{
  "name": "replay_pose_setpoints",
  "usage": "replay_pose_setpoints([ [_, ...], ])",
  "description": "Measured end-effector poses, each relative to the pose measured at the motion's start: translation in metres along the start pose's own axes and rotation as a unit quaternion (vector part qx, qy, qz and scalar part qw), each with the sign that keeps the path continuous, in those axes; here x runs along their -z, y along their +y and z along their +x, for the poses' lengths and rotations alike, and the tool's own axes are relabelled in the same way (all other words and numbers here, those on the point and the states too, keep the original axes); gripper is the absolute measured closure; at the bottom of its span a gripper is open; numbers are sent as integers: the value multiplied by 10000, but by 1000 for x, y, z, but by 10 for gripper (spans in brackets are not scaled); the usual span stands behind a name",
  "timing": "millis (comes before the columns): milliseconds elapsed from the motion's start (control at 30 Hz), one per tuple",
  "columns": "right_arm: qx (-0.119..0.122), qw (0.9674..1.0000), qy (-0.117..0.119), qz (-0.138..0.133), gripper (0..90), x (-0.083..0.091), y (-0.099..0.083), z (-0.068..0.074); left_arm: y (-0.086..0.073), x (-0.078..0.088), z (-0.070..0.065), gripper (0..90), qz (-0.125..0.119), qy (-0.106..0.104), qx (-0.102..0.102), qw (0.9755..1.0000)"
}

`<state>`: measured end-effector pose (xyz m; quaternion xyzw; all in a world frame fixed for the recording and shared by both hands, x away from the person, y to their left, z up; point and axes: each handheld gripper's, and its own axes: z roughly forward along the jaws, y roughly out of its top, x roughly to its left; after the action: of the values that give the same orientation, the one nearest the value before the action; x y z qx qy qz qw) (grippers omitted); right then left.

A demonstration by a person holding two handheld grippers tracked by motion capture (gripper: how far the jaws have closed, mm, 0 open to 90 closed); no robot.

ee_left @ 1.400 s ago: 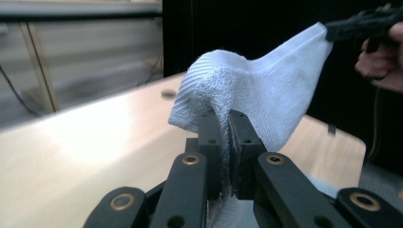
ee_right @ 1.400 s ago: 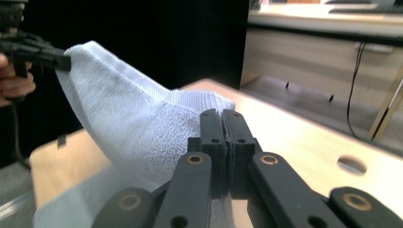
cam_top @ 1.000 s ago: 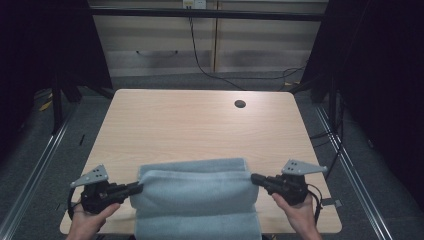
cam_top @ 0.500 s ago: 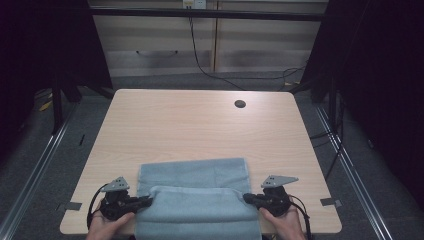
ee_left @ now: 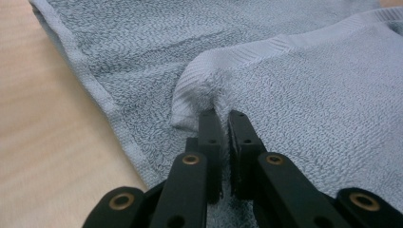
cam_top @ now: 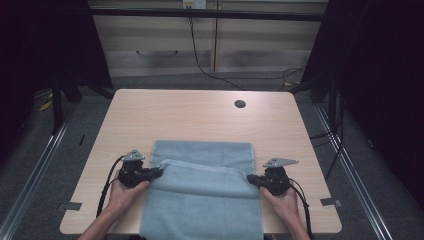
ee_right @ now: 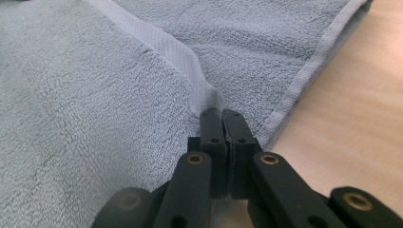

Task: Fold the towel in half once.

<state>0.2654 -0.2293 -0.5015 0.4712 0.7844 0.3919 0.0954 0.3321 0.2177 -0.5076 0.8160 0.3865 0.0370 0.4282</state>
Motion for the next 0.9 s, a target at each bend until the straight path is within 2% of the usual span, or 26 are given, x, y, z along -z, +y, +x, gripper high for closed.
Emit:
replay_pose_setpoints([
  [133, -22, 9999, -153, -30, 881, -10, 12, -9, 16, -11, 12, 854, 72, 66, -31, 9999],
  [267, -104, 9998, -174, -56, 881, -19, 22, -20, 28, -21, 27, 855, 85, 34, 63, 9999],
  [367, -63, 9996, -281, -20, 882, -26, 31, -25, 39, -30, 33, 855, 36, 165, 184, 9997],
  [433, -103, 9994, -344, -19, 882, -31, 37, -30, 46, -34, 38, 855, 92, 257, 188, 9995],
  [567, -251, 9988, -419, -50, 882, -40, 48, -40, 54, -41, 47, 855, 10, 296, 438, 9986],
  [733, -323, 9967, -740, 34, 883, -55, 69, -50, 59, -48, 52, 854, -85, 476, 539, 9974],
  [800, -421, 9954, -858, 24, 883, -61, 75, -54, 60, -49, 56, 855, -176, 453, 785, 9957],
  [833, -462, 9947, -913, 24, 883, -63, 78, -55, 61, -50, 56, 854, -190, 490, 748, 9958],
  [900, -523, 9938, -985, -38, 883, -67, 82, -57, 62, -50, 58, 854, -178, 515, 802, 9953],
])
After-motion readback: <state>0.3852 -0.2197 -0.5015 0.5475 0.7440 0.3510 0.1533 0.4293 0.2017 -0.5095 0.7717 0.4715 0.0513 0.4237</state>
